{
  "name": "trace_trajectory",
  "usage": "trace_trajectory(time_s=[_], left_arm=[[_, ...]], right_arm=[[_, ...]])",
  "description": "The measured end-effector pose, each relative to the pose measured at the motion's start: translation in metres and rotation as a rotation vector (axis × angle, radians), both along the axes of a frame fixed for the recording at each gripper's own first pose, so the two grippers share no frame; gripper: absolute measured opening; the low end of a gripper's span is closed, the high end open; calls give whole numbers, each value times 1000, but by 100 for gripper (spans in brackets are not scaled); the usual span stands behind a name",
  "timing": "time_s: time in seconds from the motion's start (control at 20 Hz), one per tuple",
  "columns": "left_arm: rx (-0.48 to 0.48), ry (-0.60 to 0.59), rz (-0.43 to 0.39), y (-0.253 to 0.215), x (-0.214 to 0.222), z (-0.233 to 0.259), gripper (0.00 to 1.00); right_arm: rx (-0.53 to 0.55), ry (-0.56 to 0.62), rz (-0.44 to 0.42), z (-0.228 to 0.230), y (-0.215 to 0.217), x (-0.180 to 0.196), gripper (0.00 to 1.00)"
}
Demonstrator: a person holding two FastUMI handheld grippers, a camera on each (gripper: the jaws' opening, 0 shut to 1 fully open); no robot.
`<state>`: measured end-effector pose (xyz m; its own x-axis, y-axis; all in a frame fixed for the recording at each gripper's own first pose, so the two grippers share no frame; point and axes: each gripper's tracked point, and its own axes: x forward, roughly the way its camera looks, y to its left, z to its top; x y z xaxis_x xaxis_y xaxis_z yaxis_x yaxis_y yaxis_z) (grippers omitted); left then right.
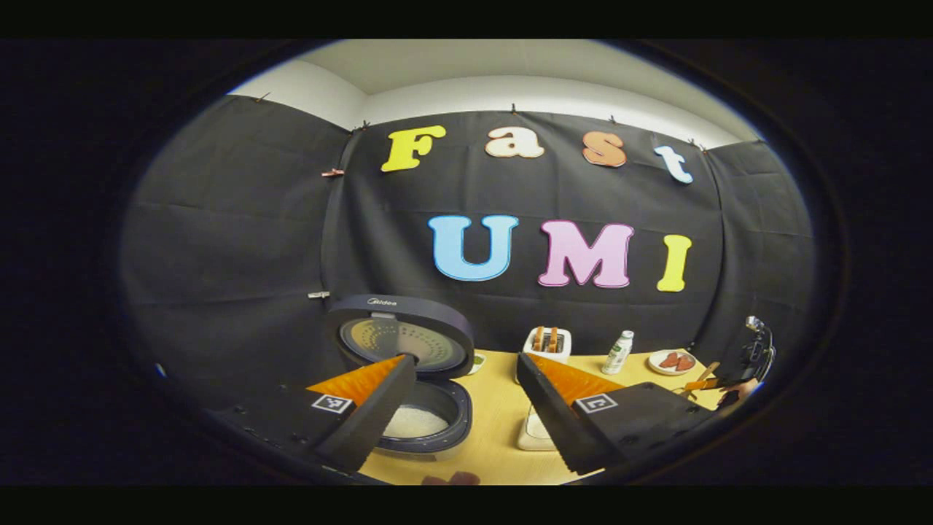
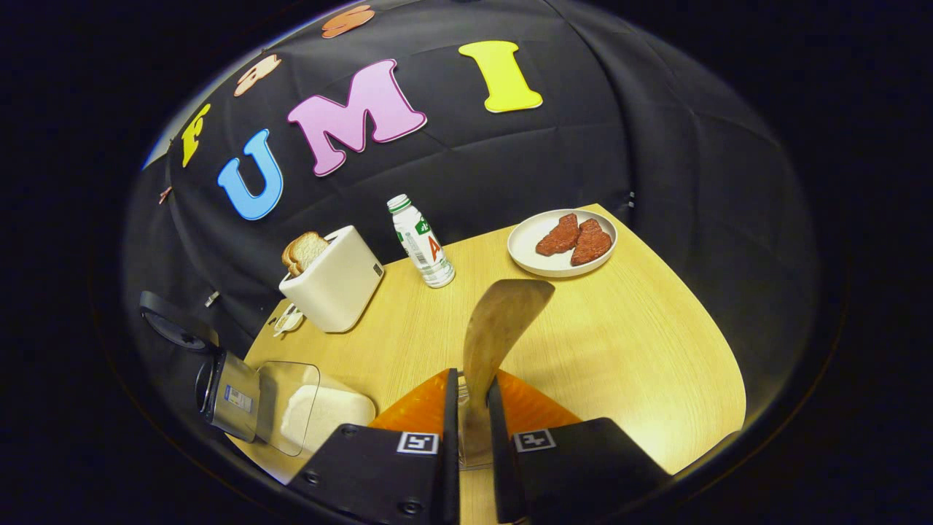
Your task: Close the left gripper, press the button to open the rice cooker; take a wooden spoon from the chopstick holder with the right hand, scoop a spoonful of rice and pour it into the rice cooker, then put the wooden spoon back into the chopstick holder.
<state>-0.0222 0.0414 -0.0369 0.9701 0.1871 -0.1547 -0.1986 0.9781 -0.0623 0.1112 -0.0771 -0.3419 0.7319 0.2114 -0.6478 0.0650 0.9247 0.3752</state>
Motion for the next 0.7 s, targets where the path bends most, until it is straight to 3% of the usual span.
trace_trajectory(time_s=[0.15,0.25,0.3,0.35,0.4,0.45,0.7], left_arm=[[-3,-7,-3,0,-2,2,95],[0,-8,-8,-1,-2,2,95],[3,-11,-12,-2,-2,4,95],[5,-14,-16,-2,-3,5,95],[7,-16,-20,-3,-3,7,95],[7,-18,-24,-3,-2,8,95],[23,-44,-51,-2,4,19,95]], right_arm=[[-30,-12,-24,5,-11,-3,35],[-33,-14,-26,9,-13,-7,36],[-36,-18,-27,11,-16,-9,41],[-42,-24,-29,13,-19,-12,62],[-50,-28,-33,13,-23,-14,66],[-57,-30,-40,16,-28,-17,80],[-119,-98,-101,54,-63,-40,89]])
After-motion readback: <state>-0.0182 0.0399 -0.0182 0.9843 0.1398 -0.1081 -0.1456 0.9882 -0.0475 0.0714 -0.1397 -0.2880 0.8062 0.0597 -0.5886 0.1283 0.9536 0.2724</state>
